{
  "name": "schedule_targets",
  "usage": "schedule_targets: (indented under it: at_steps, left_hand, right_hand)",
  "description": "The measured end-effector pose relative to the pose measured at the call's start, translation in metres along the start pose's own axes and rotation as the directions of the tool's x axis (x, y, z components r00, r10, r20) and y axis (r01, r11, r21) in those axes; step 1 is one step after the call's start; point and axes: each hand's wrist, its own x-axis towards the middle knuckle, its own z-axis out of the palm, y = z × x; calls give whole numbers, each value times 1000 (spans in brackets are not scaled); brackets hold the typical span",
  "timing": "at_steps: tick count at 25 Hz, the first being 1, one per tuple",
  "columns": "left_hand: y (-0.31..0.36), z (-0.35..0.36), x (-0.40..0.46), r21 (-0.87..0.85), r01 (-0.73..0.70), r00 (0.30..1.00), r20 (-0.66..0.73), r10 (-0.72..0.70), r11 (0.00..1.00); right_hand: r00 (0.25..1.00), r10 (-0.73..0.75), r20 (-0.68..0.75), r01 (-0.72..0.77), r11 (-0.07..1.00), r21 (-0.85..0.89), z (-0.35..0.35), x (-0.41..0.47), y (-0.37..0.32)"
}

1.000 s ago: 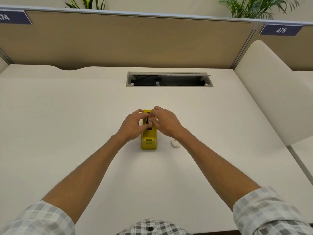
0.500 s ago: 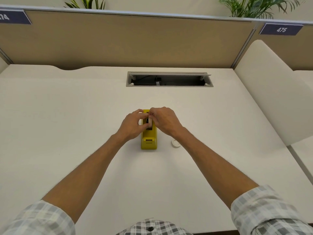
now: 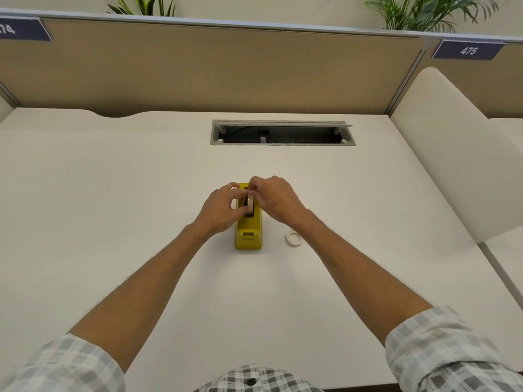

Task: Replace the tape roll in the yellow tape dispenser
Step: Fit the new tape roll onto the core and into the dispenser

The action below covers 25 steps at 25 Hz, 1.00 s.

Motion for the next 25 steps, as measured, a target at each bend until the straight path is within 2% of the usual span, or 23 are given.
schedule_targets:
  at_steps: [10, 25]
  left_hand:
    - [1, 1, -1, -26, 0, 1000, -8, 0, 1000]
    - [-6, 6, -14, -214, -38, 998, -57, 27, 976]
  right_hand:
    - [1000, 12, 19, -12, 1000, 17, 1, 4, 3]
    - [1000, -5, 26, 5, 1000, -11, 0, -7, 5]
